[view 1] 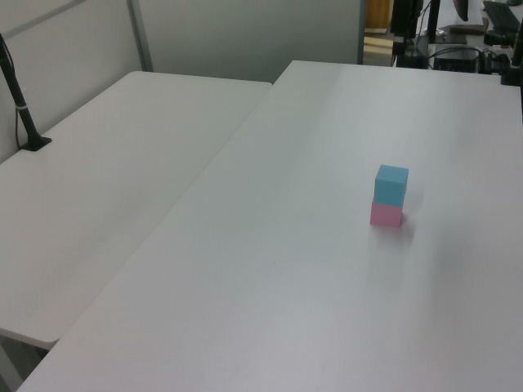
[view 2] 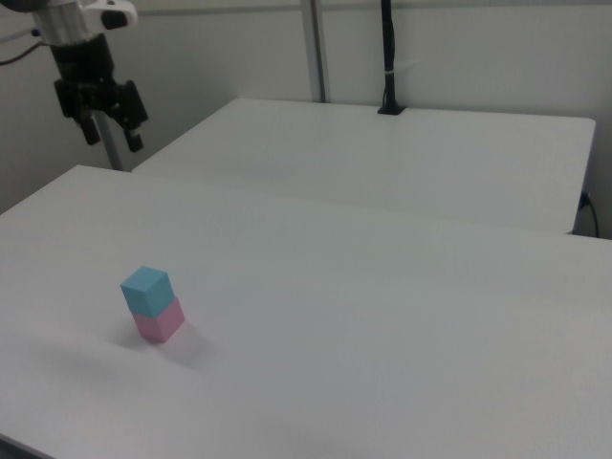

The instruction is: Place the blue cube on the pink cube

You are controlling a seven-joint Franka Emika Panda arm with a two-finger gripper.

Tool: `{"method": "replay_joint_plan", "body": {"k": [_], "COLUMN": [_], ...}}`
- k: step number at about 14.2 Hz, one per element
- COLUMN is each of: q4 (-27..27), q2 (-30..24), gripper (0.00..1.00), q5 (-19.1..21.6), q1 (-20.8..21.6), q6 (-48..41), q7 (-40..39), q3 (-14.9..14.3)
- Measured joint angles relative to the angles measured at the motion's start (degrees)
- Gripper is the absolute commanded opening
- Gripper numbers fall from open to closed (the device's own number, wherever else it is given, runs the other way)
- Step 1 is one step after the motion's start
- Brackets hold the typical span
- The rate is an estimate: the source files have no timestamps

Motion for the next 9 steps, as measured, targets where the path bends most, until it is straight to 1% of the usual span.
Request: {"method": "replay_joint_plan", "body": {"k": [1,3,5,7,9], "q4": [0.00,0.01,0.01,0.00,-0.01], "q2": [0.56,1.82,2.79,3.71,4.75], "gripper": [1.00,1.00,1.00,1.00,1.00], "q5": [-0.07,-0.07,-0.07,-0.07,-0.07], "q1": [-1.11,-4.83,-7.91,-9.83,-10.58], "q6": [0.03,0.81,2.51,3.86,4.84], "q7": [-1.90,-5.48,-7.29,-7.63,-7.65], "q3": [-0.15,-0.35,-0.50,-0.55,-0.55]}}
